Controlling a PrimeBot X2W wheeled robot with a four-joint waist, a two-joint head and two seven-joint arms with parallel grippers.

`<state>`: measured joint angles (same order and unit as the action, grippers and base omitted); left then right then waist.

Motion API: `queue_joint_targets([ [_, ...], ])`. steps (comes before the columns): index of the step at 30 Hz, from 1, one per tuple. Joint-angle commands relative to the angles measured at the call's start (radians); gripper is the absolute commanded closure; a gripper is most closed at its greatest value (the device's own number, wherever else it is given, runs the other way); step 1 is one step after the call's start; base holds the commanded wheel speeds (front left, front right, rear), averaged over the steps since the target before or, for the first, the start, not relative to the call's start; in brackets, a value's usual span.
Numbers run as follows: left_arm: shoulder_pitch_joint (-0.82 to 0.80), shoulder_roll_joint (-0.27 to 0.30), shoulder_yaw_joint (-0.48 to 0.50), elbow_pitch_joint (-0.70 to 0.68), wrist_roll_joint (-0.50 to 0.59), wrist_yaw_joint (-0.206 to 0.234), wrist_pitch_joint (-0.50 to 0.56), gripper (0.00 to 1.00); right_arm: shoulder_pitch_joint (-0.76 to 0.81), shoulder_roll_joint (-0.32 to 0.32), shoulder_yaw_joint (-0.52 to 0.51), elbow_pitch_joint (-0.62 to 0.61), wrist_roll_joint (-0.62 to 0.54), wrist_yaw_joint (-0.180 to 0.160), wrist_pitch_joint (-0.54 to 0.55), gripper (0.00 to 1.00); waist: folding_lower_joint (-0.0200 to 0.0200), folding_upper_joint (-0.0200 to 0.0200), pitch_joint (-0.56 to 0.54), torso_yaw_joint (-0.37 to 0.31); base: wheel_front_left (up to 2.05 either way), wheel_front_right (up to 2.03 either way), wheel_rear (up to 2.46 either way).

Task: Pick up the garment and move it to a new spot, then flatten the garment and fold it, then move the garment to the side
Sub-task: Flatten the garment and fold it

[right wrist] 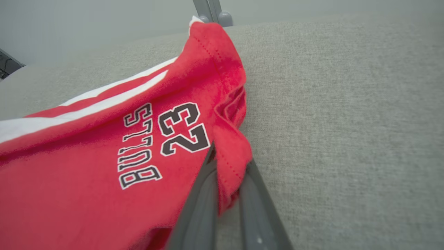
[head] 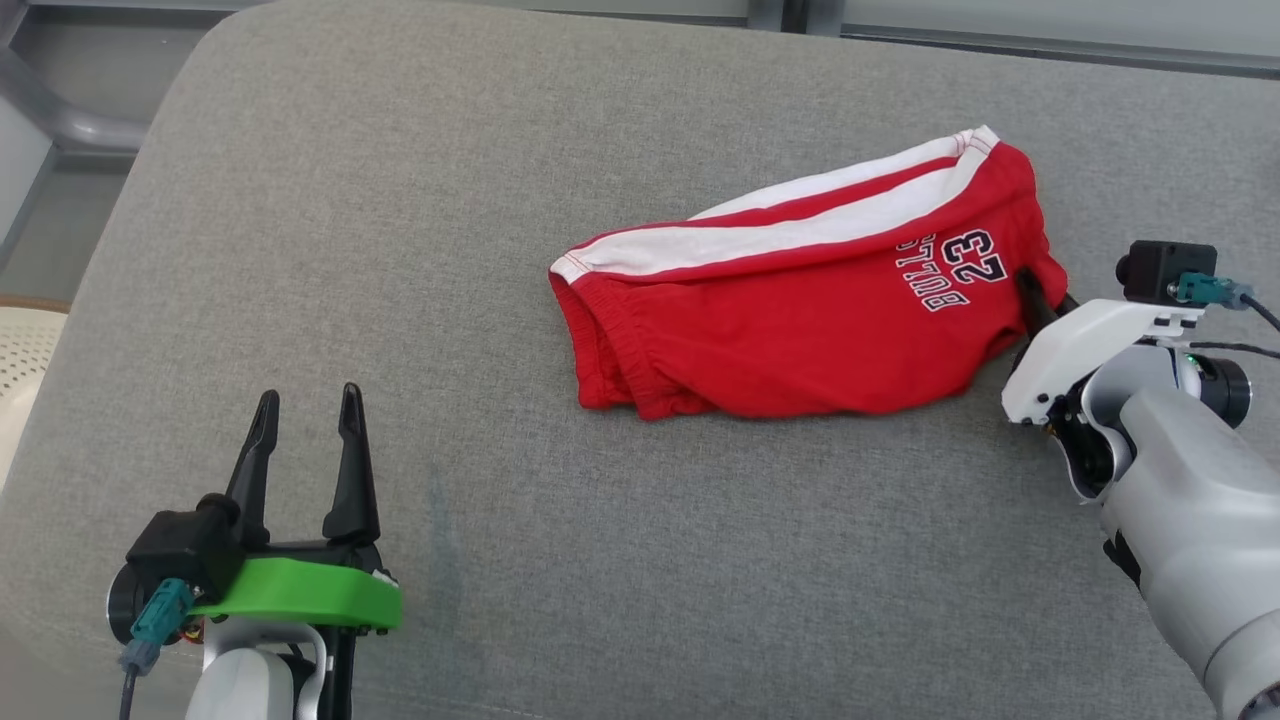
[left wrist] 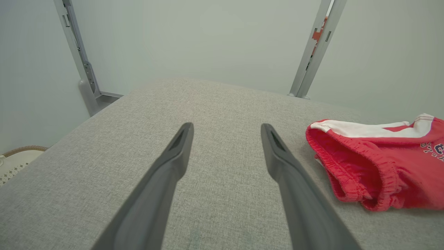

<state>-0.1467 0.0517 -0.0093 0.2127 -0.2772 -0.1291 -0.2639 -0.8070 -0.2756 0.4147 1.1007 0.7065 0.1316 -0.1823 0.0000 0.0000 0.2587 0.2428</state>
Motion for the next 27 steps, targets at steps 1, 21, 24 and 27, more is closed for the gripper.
queue_joint_targets([
  [1, 0.021, 0.0, 0.002, 0.003, 0.009, -0.002, 0.0, 0.0, 0.035, -0.011, 0.007, -0.021, 0.021, -0.002, -0.012, 1.0, 0.0, 0.0, -0.029, -0.024, 0.0, 0.0, 0.0],
  [21, 0.099, 0.006, 0.011, -0.017, 0.037, -0.001, 0.0, 0.0, 0.411, -0.145, 0.003, -0.34, 0.192, -0.002, -0.018, 1.0, 0.0, 0.0, -0.119, -0.138, 0.0, 0.0, 0.0],
  [24, 0.098, 0.005, 0.004, -0.016, 0.037, -0.001, 0.0, 0.0, 0.424, -0.143, -0.018, -0.343, 0.186, -0.002, -0.021, 1.0, 0.0, 0.0, -0.127, -0.133, 0.0, 0.0, 0.0],
  [27, 0.1, 0.005, 0.0, -0.017, 0.037, -0.001, 0.0, 0.0, 0.433, -0.133, -0.04, -0.348, 0.176, -0.002, -0.03, 1.0, 0.0, 0.0, -0.136, -0.125, 0.0, 0.0, 0.0],
])
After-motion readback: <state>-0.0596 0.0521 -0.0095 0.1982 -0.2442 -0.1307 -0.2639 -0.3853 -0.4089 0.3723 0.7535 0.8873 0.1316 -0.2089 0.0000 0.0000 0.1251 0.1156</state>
